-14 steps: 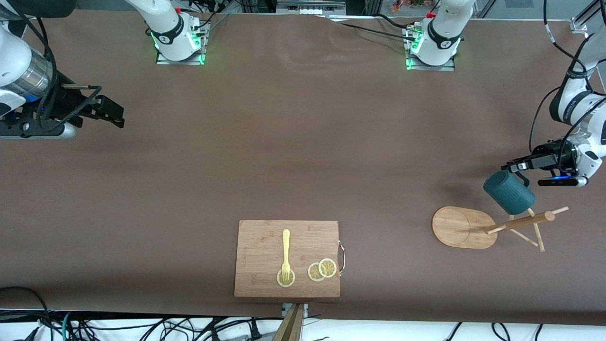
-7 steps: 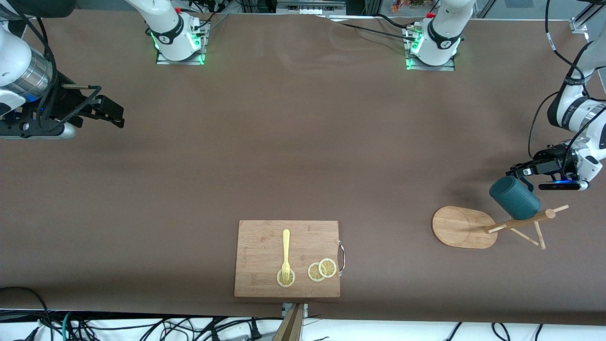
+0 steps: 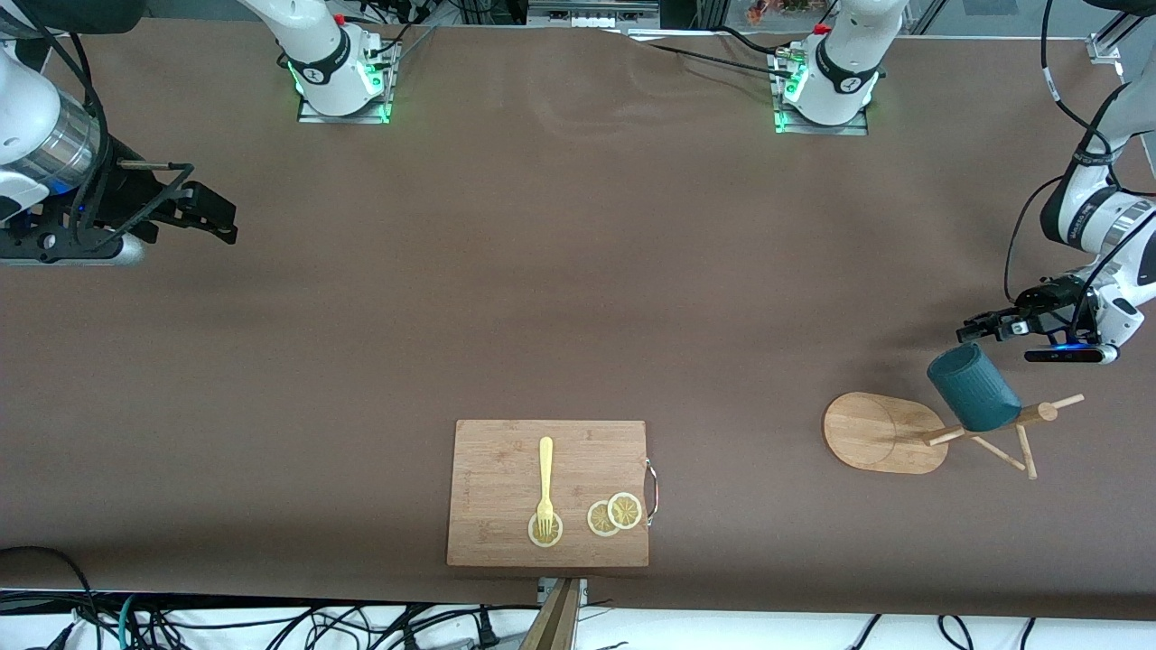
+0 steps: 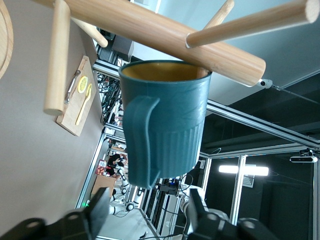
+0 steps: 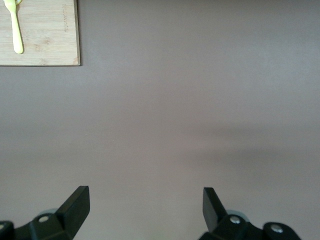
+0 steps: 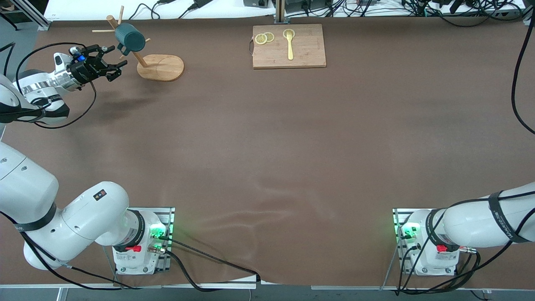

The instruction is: Pass cup and hang on rack

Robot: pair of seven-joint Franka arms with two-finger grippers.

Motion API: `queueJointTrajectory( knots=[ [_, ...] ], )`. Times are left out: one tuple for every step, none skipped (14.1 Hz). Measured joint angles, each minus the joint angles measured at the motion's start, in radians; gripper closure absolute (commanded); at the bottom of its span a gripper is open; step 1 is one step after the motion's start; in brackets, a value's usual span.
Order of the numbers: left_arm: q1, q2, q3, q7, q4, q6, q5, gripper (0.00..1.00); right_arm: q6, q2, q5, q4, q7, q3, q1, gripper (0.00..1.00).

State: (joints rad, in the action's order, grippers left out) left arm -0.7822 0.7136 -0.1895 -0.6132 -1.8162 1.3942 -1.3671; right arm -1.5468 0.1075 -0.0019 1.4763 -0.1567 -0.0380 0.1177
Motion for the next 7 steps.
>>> queueJointTrajectory(
  knots=[
    [0.000, -0.004, -0.002, -0.001, 0.008, -0.003, 0.025, 0.00, 0.000, 0.000, 0.000, 0.000, 0.000, 0.000, 0.000, 0.00],
    [0.000, -0.013, -0.003, -0.001, 0.016, -0.012, 0.056, 0.00, 0.000, 0.000, 0.000, 0.000, 0.000, 0.000, 0.000, 0.00],
    [0.000, -0.027, -0.003, 0.000, 0.022, -0.032, 0.092, 0.00, 0.000, 0.000, 0.000, 0.000, 0.000, 0.000, 0.000, 0.00],
    [-0.001, -0.044, -0.003, 0.000, 0.023, -0.053, 0.132, 0.00, 0.000, 0.000, 0.000, 0.000, 0.000, 0.000, 0.000, 0.00],
    [-0.003, -0.062, -0.003, 0.000, 0.024, -0.074, 0.169, 0.00, 0.000, 0.000, 0.000, 0.000, 0.000, 0.000, 0.000, 0.00],
    [-0.005, -0.078, -0.003, 0.001, 0.024, -0.093, 0.201, 0.00, 0.000, 0.000, 0.000, 0.000, 0.000, 0.000, 0.000, 0.00],
    [-0.007, -0.095, -0.003, 0.002, 0.024, -0.110, 0.234, 0.00, 0.000, 0.000, 0.000, 0.000, 0.000, 0.000, 0.000, 0.00]
  ],
)
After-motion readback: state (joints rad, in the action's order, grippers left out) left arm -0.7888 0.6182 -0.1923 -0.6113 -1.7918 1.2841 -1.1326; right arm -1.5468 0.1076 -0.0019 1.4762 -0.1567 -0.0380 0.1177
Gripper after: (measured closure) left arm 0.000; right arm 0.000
